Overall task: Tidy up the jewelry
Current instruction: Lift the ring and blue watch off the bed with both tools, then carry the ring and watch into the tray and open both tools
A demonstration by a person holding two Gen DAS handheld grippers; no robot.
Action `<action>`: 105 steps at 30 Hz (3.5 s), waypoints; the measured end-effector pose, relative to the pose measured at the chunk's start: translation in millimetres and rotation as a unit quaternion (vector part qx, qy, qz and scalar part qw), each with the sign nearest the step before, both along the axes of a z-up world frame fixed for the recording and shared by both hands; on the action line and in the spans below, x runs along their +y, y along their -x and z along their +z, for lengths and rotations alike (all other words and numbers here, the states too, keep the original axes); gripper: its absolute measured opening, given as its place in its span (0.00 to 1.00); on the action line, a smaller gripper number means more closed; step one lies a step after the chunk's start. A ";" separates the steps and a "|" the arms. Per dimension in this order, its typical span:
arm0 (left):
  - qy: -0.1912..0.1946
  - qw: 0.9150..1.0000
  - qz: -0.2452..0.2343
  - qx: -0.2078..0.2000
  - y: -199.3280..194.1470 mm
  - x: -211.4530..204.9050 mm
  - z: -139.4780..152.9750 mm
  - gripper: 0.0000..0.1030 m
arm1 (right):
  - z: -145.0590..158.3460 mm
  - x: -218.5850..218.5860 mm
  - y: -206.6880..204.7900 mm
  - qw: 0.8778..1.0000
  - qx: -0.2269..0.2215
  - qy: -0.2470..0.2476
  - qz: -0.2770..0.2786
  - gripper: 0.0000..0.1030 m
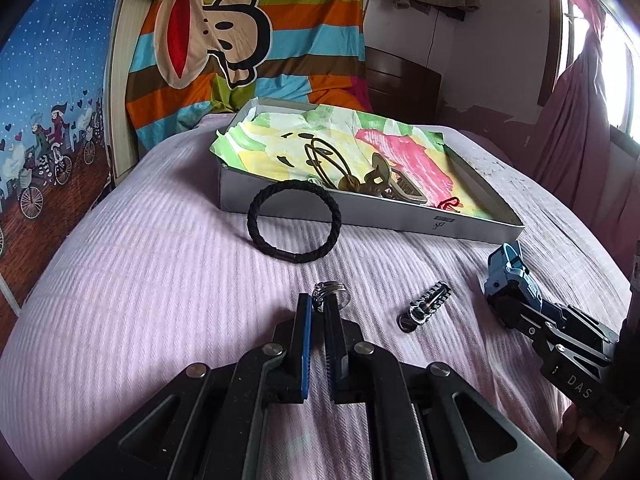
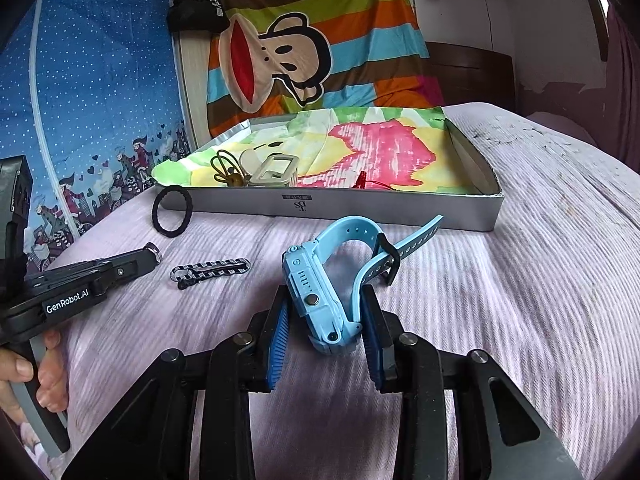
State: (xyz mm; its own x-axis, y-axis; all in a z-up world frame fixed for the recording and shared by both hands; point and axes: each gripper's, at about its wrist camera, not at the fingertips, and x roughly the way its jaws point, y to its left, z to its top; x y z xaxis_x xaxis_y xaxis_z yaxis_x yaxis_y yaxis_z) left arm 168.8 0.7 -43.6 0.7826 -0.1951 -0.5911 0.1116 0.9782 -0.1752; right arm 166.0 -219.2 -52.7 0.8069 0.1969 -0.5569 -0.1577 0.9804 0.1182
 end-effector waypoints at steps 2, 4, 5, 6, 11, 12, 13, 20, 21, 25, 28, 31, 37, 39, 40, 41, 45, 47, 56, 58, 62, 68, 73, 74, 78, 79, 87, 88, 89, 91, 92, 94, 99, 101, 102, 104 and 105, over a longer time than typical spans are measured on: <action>0.001 1.000 0.000 -0.004 1.9 -0.1 0.5 0.06 | 0.8 1.2 0.9 1.000 -0.002 0.003 0.003 0.29; 0.003 1.000 -0.001 -0.009 3.6 0.4 1.4 0.06 | 1.4 2.3 1.7 1.000 -0.004 0.006 0.006 0.29; 0.005 1.000 -0.003 -0.012 4.9 1.1 1.8 0.06 | 1.8 2.9 1.8 1.000 -0.005 0.008 0.007 0.29; 0.006 1.000 -0.004 -0.015 5.9 0.8 2.5 0.06 | 2.3 3.8 2.4 1.000 -0.007 0.010 0.008 0.29; 0.006 0.999 -0.008 -0.031 11.5 -0.8 5.5 0.06 | 4.8 7.9 5.4 1.000 -0.013 0.018 0.013 0.29; 0.006 0.999 -0.009 -0.034 12.4 -1.1 6.0 0.06 | 5.3 8.3 6.1 1.000 -0.015 0.019 0.014 0.29; 0.005 0.999 -0.009 -0.037 13.7 -1.1 6.1 0.06 | 5.9 9.2 6.2 1.000 -0.016 0.020 0.015 0.29; 0.003 0.999 -0.016 -0.047 16.7 -4.1 8.2 0.06 | 9.3 11.5 10.3 0.999 -0.024 0.023 0.019 0.29; 0.001 0.999 -0.017 -0.049 17.2 -5.0 8.6 0.06 | 9.5 11.6 11.1 0.999 -0.025 0.023 0.019 0.29; -0.007 0.998 -0.022 -0.056 19.6 -9.1 9.7 0.06 | 10.0 11.2 11.9 0.999 -0.025 0.021 0.019 0.29; -0.011 0.998 -0.026 -0.061 21.1 -10.4 10.6 0.06 | 11.3 11.4 13.0 0.999 -0.027 0.019 0.018 0.29; -0.012 0.998 -0.027 -0.063 22.1 -10.6 11.2 0.06 | 12.5 10.9 13.9 0.999 -0.030 0.017 0.018 0.29; -0.012 0.998 -0.028 -0.061 22.1 -12.2 11.2 0.06 | 16.4 9.7 16.8 0.999 -0.037 0.013 0.020 0.29; -0.013 0.998 -0.029 -0.061 22.0 -12.5 12.3 0.06 | 18.7 9.7 18.3 0.999 -0.042 0.011 0.022 0.29; -0.014 0.998 -0.030 -0.061 22.0 -12.9 13.3 0.06 | 19.6 9.6 18.7 0.999 -0.043 0.010 0.022 0.29; -0.015 0.997 -0.031 -0.062 22.1 -13.5 14.6 0.06 | 20.6 9.3 19.3 0.999 -0.045 0.008 0.023 0.29; -0.030 0.997 -0.033 -0.065 23.4 -19.4 19.5 0.06 | 25.7 5.9 21.5 0.998 -0.054 -0.004 0.020 0.29; -0.042 0.996 -0.032 -0.069 25.2 -23.3 22.3 0.06 | 28.8 2.2 22.6 0.998 -0.058 -0.014 0.019 0.29; -0.074 0.994 -0.032 -0.080 31.6 -41.1 36.0 0.06 | 37.5 -12.3 22.4 0.995 -0.072 -0.065 0.013 0.29; -0.075 0.993 -0.033 -0.083 31.9 -44.1 39.5 0.06 | 40.4 -14.8 21.0 0.994 -0.077 -0.074 0.012 0.29; -0.065 0.994 -0.033 -0.086 26.5 -47.3 48.3 0.06 | 50.0 -16.4 12.0 0.993 -0.090 -0.080 0.015 0.29; -0.057 0.994 -0.030 -0.093 9.0 -50.1 63.3 0.06 | 68.5 -12.5 -18.1 0.989 -0.121 -0.076 0.025 0.29; -0.055 0.993 -0.027 -0.097 -19.2 -51.5 72.1 0.06 | 71.8 -9.1 -38.0 0.989 -0.134 -0.060 0.035 0.29; -0.053 0.994 -0.025 -0.094 -26.6 -52.0 72.7 0.06 | 69.5 -9.2 -43.3 0.989 -0.132 -0.057 0.036 0.29; -0.046 0.996 -0.013 -0.071 -56.8 -51.8 69.4 0.06 | 61.1 -11.3 -64.3 0.992 -0.110 -0.048 0.038 0.29; -0.043 0.997 -0.009 -0.063 -63.8 -50.4 67.4 0.06 | 59.0 -11.6 -69.1 0.993 -0.103 -0.047 0.039 0.29; -0.040 0.999 0.020 -0.029 -86.2 -41.8 47.6 0.06 | 39.9 -5.5 -96.5 0.997 -0.054 -0.030 0.050 0.29; -0.037 0.999 0.019 -0.024 -87.4 -41.0 46.0 0.06 | 37.5 -4.4 -98.0 0.997 -0.049 -0.028 0.050 0.29; -0.036 0.999 0.019 -0.020 -88.7 -40.6 45.1 0.06 | 35.5 -3.4 -99.7 0.997 -0.044 -0.026 0.051 0.29; -0.035 0.999 0.017 -0.013 -91.5 -40.4 43.7 0.06 | 31.0 -2.3 -102.3 0.998 -0.035 -0.022 0.051 0.29; -0.036 0.999 0.017 -0.011 -92.1 -41.2 43.1 0.06 | 29.4 -2.3 -103.5 0.998 -0.032 -0.022 0.051 0.29; -0.039 0.999 0.015 -0.007 -93.5 -42.8 41.5 0.06 | 25.7 -2.4 -105.1 0.998 -0.027 -0.023 0.051 0.29; -0.047 0.999 0.016 0.001 -95.2 -45.7 40.5 0.06 | 21.0 -2.5 -107.8 0.998 -0.019 -0.029 0.048 0.32; -0.043 0.999 0.015 0.001 -95.9 -45.5 40.3 0.06 | 20.5 -2.6 -107.8 0.998 -0.019 -0.030 0.047 0.33; -0.043 0.999 0.016 0.001 -95.9 -46.1 39.7 0.06 | 20.2 -3.1 -107.9 0.998 -0.019 -0.030 0.045 0.33; -0.045 0.999 0.017 0.001 -95.7 -46.5 39.2 0.06 | 19.6 -4.0 -107.6 0.998 -0.019 -0.034 0.045 0.37; -0.046 0.999 0.018 0.001 -95.4 -46.3 38.5 0.07 | 20.2 -4.9 -107.3 0.998 -0.019 -0.035 0.045 0.38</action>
State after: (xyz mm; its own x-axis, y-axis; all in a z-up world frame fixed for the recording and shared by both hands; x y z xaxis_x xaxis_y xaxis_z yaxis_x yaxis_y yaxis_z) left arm 264.2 -45.6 -5.1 0.7866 -0.1109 -0.6074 0.0753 0.9936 -0.0840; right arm 273.2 -224.1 -32.4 0.8049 0.3063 -0.5082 -0.2499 0.9518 0.1779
